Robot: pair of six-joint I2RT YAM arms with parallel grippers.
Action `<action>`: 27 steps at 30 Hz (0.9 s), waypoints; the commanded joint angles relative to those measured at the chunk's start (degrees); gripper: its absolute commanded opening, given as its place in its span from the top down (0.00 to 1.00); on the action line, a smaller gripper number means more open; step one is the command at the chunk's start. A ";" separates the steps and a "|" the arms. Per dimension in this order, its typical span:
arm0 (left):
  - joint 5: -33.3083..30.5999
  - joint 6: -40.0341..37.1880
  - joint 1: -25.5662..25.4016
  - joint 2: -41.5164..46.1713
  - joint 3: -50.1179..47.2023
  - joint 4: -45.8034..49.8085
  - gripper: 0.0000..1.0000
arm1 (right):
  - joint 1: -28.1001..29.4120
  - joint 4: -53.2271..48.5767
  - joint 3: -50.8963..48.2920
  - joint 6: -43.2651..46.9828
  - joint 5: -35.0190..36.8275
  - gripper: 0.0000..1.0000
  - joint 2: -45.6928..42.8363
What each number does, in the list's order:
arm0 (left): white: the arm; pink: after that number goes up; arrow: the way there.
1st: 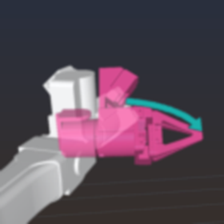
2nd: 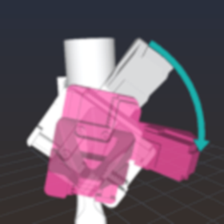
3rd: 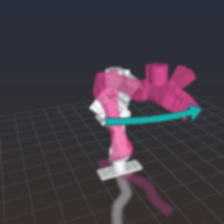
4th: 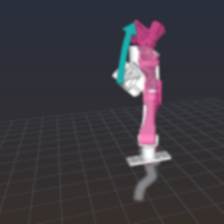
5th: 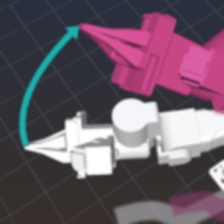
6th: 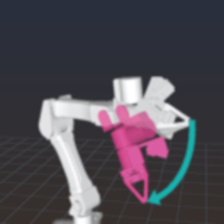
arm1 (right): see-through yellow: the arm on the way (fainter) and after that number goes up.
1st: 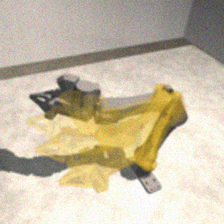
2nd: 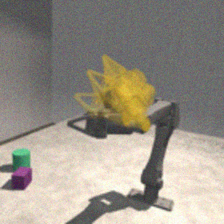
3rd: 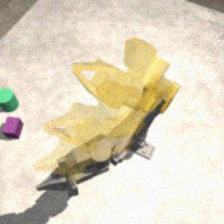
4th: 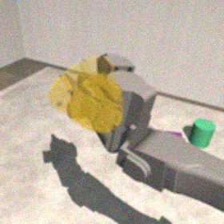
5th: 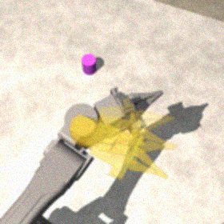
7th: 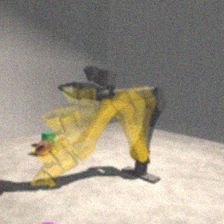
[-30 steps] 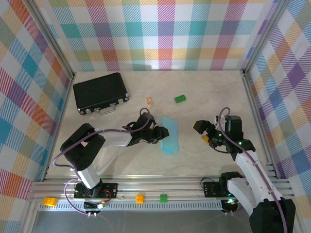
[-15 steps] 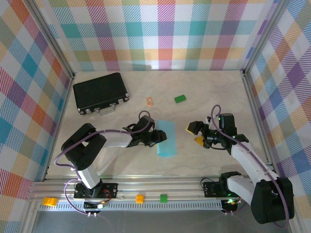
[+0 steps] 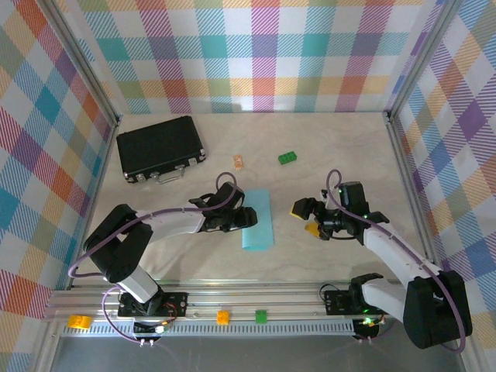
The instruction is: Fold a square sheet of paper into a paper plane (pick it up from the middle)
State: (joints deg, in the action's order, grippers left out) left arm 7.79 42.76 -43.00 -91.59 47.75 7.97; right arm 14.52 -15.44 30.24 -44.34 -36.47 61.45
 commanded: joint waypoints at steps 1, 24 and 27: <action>-2.63 -2.70 0.11 0.59 1.44 4.74 0.45 | 1.23 1.28 2.07 0.62 0.60 0.03 0.66; -5.87 -5.11 1.30 -6.35 5.50 14.49 0.51 | 3.60 2.12 2.23 -0.49 2.45 0.04 2.53; -6.53 -4.97 1.30 -5.96 5.16 14.20 0.53 | 3.75 2.01 2.22 -0.56 2.63 0.03 2.82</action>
State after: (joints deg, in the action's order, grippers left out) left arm 4.60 37.85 -42.24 -96.55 52.80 17.89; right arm 17.78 -14.15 30.98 -44.60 -34.06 63.96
